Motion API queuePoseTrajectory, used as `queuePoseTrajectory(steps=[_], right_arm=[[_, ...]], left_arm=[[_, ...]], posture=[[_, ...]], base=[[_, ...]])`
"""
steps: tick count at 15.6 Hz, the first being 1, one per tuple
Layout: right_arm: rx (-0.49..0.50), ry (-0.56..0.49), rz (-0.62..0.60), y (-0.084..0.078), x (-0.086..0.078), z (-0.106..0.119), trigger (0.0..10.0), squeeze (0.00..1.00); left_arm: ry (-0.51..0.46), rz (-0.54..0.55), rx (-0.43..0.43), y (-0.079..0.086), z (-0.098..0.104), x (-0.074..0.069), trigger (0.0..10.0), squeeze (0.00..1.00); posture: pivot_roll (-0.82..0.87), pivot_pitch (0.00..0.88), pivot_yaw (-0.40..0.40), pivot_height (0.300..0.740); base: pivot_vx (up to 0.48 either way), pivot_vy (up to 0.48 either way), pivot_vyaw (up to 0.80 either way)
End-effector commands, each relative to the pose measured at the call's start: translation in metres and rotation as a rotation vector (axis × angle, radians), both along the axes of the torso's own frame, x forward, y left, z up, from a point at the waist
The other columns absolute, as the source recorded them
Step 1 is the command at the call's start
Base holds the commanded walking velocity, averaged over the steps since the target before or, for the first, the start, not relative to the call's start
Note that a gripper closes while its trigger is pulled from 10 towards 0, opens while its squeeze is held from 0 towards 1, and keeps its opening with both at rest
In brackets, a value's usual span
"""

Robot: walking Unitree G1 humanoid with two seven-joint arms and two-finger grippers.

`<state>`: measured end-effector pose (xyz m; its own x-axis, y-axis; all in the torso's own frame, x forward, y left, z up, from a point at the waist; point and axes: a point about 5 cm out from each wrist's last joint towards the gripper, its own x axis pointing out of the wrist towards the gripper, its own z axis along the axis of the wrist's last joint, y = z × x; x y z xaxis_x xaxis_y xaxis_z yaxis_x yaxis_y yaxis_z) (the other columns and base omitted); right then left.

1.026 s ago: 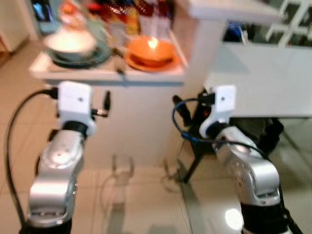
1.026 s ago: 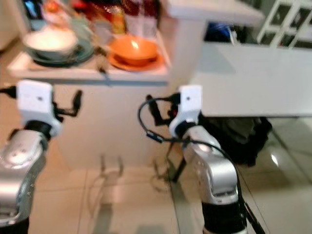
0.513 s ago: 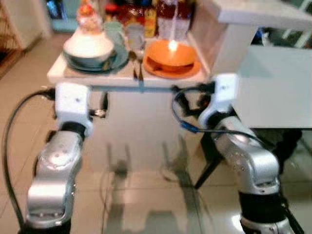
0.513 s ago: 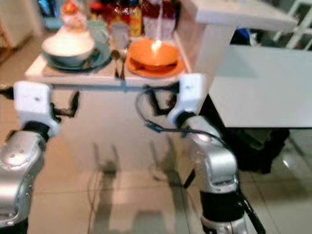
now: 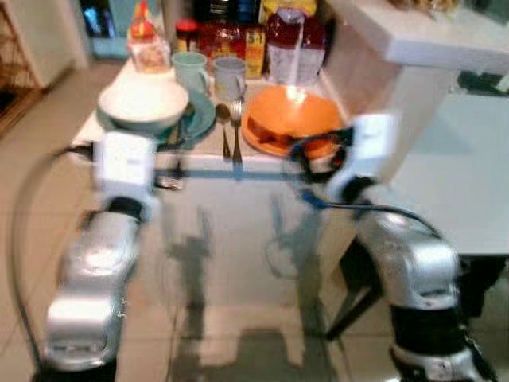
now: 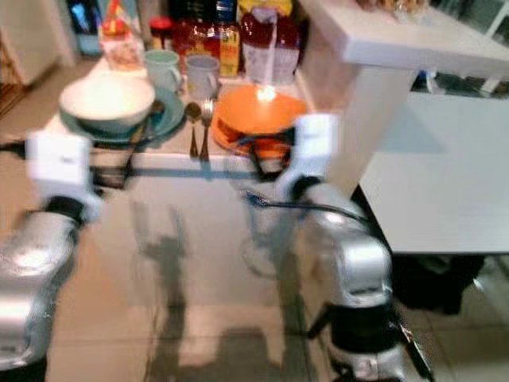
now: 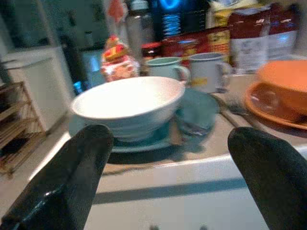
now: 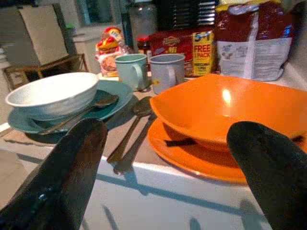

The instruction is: Setting the table

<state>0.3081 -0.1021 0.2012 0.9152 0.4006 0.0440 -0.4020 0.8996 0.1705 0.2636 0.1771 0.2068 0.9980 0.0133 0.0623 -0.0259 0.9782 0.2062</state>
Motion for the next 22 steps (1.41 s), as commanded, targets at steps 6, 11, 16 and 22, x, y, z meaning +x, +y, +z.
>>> queuePoseTrajectory(steps=[6,11,16,22], right_arm=[[0.031,0.024,-0.087,-0.017,0.008,0.009,10.0,1.0],[0.074,0.134,-0.221,-0.036,0.026,0.007,10.0,1.0],[0.079,0.161,-0.317,-0.044,0.047,0.017,10.0,1.0],[0.168,0.378,-0.348,-0.044,0.087,0.0,10.0,0.0]], left_arm=[[-0.049,-0.079,0.01,-0.012,0.01,0.0,10.0,0.0],[-0.128,-0.405,0.018,-0.047,0.03,-0.011,10.0,0.0],[-0.077,-0.624,-0.012,-0.066,0.034,-0.024,10.0,0.0],[-0.031,-0.712,0.003,-0.074,0.031,-0.031,10.0,0.0]], posture=[[0.02,0.0,-0.065,0.74],[0.02,0.0,-0.065,0.74],[0.02,0.0,-0.063,0.74],[0.03,0.0,-0.082,0.74]], base=[[0.25,0.0,0.0],[0.0,0.0,0.0],[0.0,0.0,0.0],[0.0,0.0,0.0]])
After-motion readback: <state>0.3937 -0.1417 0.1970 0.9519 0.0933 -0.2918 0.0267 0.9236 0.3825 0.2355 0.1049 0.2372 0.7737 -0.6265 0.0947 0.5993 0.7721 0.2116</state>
